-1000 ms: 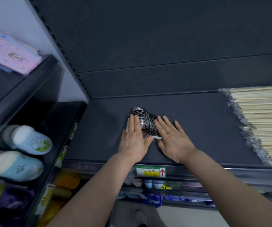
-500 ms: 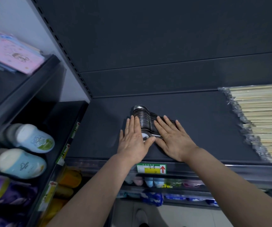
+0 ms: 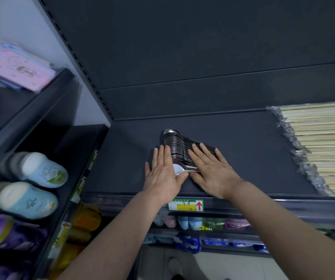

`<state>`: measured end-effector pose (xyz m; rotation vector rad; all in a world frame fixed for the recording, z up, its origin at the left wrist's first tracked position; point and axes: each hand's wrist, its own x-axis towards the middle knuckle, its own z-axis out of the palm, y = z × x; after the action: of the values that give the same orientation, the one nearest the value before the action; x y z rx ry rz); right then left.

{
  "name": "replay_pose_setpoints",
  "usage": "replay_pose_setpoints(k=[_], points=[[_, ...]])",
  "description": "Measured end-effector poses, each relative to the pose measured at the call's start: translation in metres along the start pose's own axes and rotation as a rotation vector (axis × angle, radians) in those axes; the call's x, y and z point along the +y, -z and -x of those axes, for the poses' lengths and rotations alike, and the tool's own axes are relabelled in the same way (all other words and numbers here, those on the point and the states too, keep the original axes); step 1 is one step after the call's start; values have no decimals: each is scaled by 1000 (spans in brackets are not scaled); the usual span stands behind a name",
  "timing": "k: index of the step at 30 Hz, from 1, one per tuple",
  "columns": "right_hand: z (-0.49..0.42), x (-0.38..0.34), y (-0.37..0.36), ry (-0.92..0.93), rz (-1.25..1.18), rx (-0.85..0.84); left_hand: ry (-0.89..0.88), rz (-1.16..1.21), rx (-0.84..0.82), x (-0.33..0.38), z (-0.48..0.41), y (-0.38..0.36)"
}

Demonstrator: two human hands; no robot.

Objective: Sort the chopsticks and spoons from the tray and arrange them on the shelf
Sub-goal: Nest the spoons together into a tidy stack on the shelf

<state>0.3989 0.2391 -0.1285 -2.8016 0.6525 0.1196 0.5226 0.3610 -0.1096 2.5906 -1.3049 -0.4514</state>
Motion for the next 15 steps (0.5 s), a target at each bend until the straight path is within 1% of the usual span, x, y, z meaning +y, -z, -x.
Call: replay_pose_setpoints(k=[15], points=[[7, -2, -2, 24, 21, -8, 20, -45, -5, 3, 8, -4]])
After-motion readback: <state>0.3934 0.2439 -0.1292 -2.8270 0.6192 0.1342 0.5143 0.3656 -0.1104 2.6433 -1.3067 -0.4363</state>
